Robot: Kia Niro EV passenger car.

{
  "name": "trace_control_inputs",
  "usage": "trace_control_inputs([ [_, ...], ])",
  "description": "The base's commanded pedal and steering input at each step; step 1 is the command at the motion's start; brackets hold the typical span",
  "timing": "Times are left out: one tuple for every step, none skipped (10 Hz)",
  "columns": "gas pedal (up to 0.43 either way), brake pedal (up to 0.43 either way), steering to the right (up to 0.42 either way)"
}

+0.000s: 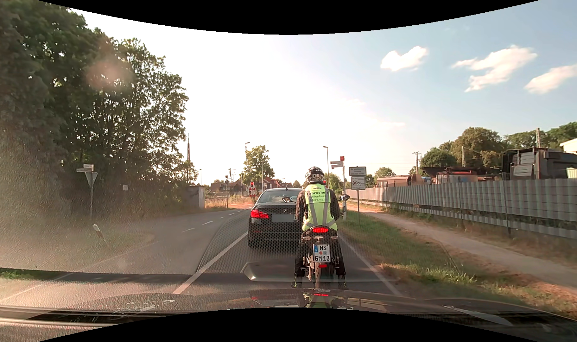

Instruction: Follow the waypoints while adhering to traffic rules and regulations

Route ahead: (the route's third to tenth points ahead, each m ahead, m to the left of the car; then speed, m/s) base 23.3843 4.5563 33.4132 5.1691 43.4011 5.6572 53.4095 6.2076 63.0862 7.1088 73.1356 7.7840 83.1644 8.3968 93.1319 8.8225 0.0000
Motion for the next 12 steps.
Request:
trace_control_inputs([
  [0.000,0.335,0.006],
  [0.000,0.335,0.006],
  [0.000,0.335,0.006],
  [0.000,0.335,0.006],
  [0.000,0.341,0.006],
  [0.000,0.341,0.006],
  [0.000,0.341,0.006],
  [0.000,0.341,0.006],
  [0.000,0.341,0.006],
  [0.000,0.341,0.006],
  [0.000,0.341,0.006],
  [0.000,0.341,0.006],
])
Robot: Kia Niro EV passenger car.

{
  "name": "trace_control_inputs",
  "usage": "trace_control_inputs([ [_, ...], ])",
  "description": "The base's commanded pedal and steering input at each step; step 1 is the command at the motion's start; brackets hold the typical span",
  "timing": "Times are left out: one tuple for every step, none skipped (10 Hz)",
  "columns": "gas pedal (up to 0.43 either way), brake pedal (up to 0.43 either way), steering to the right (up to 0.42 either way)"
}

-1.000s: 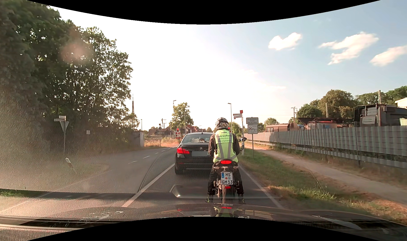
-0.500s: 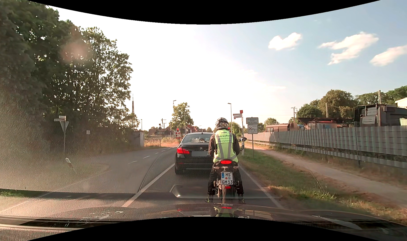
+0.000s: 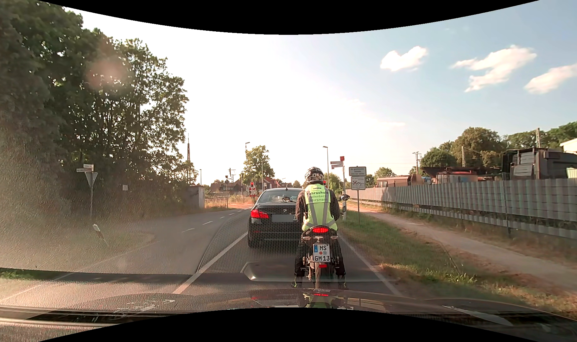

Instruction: Follow the waypoints while adhering to traffic rules and regulations

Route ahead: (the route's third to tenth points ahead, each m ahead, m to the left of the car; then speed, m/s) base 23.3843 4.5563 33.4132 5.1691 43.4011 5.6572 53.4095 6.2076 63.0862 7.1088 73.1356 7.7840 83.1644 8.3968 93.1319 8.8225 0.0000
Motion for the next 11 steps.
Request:
trace_control_inputs([
  [0.000,0.341,0.006],
  [0.000,0.341,0.006],
  [0.000,0.341,0.006],
  [0.000,0.341,0.006],
  [0.000,0.341,0.006],
  [0.000,0.341,0.006],
  [0.000,0.341,0.006],
  [0.000,0.341,0.006],
  [0.000,0.341,0.006],
  [0.000,0.341,0.006],
  [0.000,0.341,0.006],
])
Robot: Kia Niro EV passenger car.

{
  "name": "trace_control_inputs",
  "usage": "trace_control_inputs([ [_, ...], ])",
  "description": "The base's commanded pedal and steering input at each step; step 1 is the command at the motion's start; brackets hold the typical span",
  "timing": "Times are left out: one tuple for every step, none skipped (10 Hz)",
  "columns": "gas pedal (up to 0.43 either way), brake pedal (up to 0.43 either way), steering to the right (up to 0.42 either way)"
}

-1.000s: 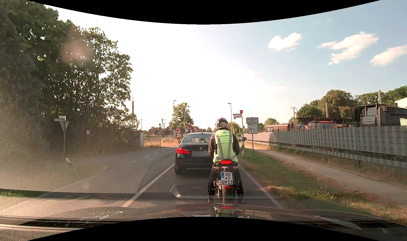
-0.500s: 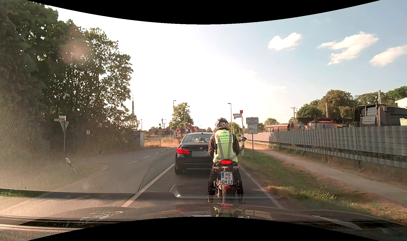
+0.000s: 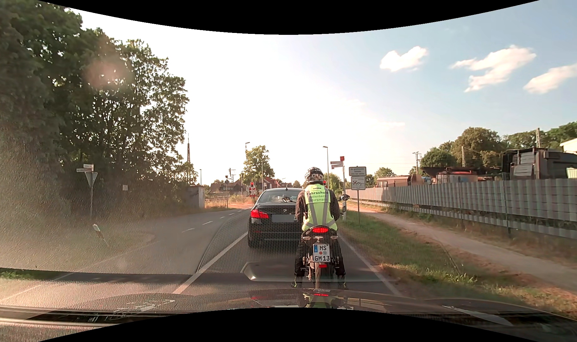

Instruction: Follow the waypoints while adhering to traffic rules and regulations

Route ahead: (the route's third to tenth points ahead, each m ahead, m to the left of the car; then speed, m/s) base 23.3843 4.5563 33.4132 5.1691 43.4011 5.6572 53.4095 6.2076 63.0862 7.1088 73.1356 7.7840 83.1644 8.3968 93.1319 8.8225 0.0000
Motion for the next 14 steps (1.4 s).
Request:
trace_control_inputs([
  [0.000,0.335,0.006],
  [0.000,0.341,0.006],
  [0.000,0.341,0.006],
  [0.000,0.335,0.006],
  [0.000,0.341,0.006],
  [0.000,0.341,0.006],
  [0.000,0.341,0.006],
  [0.000,0.341,0.006],
  [0.000,0.341,0.006],
  [0.000,0.341,0.006],
  [0.000,0.335,0.006],
  [0.000,0.335,0.006],
  [0.000,0.335,0.006],
  [0.000,0.329,0.006],
])
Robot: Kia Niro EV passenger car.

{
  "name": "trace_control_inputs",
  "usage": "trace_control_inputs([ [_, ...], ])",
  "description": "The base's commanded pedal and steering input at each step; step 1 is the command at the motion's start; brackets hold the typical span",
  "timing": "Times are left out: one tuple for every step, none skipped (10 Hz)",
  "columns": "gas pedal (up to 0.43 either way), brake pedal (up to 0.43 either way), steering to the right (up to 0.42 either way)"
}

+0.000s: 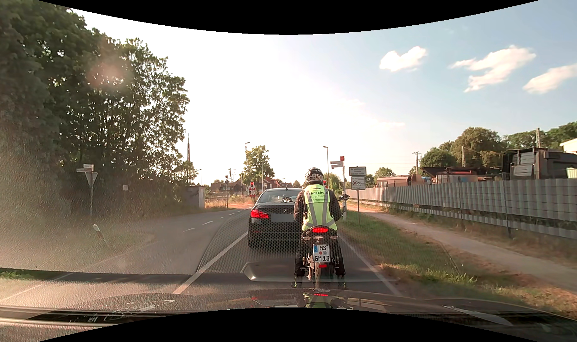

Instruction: Follow the waypoints while adhering to traffic rules and regulations

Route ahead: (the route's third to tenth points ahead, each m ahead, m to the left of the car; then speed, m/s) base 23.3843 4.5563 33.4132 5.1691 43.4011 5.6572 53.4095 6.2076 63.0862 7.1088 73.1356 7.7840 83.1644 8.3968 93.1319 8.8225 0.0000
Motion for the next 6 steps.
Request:
trace_control_inputs([
  [0.000,0.323,0.006],
  [0.000,0.323,0.006],
  [0.000,0.323,0.006],
  [0.000,0.323,0.006],
  [0.000,0.323,0.006],
  [0.000,0.323,0.006],
])
